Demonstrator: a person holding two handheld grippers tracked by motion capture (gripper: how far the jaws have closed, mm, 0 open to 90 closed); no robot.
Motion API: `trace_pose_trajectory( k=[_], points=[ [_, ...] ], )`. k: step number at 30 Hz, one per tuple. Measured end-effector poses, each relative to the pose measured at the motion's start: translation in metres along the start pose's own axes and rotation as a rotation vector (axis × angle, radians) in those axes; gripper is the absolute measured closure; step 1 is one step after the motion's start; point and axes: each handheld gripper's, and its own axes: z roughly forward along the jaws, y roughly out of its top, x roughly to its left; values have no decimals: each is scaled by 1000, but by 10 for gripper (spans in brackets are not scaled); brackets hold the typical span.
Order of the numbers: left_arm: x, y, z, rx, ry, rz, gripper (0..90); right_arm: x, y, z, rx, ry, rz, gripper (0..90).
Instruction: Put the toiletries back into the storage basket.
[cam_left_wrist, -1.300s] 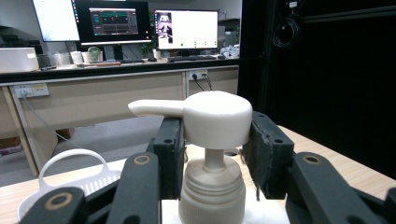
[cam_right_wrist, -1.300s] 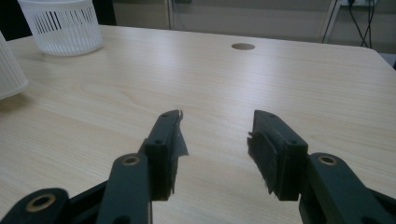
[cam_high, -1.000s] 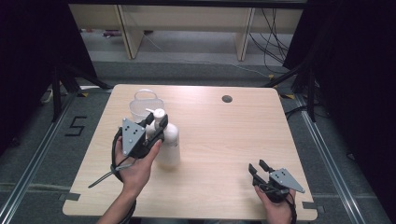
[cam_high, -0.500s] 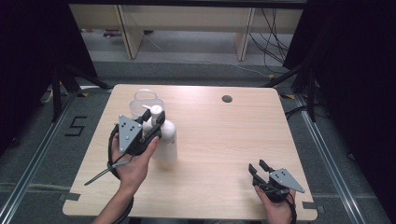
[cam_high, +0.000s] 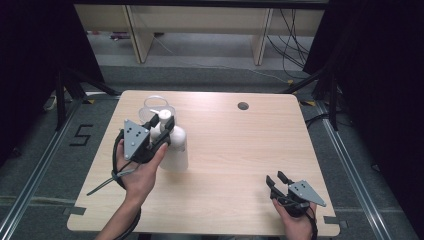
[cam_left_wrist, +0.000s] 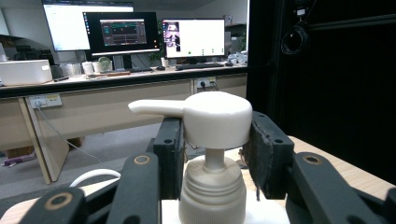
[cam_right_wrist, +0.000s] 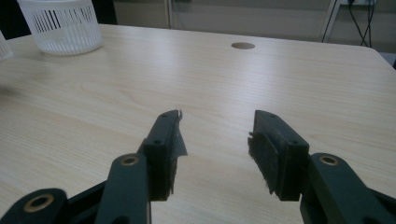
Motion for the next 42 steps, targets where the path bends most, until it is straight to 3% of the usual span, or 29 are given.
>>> trace_pose_trajectory(
  k=[7, 11, 15, 17, 24, 26, 31, 39, 40, 41, 42],
  points=[
    [5, 4, 0, -3, 8, 6, 595, 0, 0, -1, 15, -13, -4, 522],
    [6, 7, 0, -10, 10, 4, 595, -2, 1, -1, -1, -30, -41, 522],
    [8, 9, 1, -15, 8, 2, 595, 0, 1, -1, 11, -20, -17, 520],
    [9, 11, 1, -12, 7, 4, 595, -2, 1, -1, -1, -27, -43, 519],
    [11, 12, 2, -10, 12, 9, 595, -1, 1, -1, 6, -22, -20, 517],
    [12, 13, 2, -11, 12, 6, 595, -2, 1, -1, 4, -32, -41, 517],
    [14, 15, 3, -16, 11, 3, 595, -2, 1, -1, 5, -34, -44, 517],
    [17, 19, 4, -18, 15, -1, 595, 0, 1, -1, 9, -20, -20, 517],
    [17, 20, 4, -18, 16, 1, 595, 2, 0, 0, 7, -9, 14, 517],
    [18, 21, 5, -17, 17, 2, 595, 2, 0, 0, 4, -4, 15, 517],
    [18, 21, 5, -16, 18, 3, 595, 0, 1, -1, 11, -18, -17, 517]
  ],
)
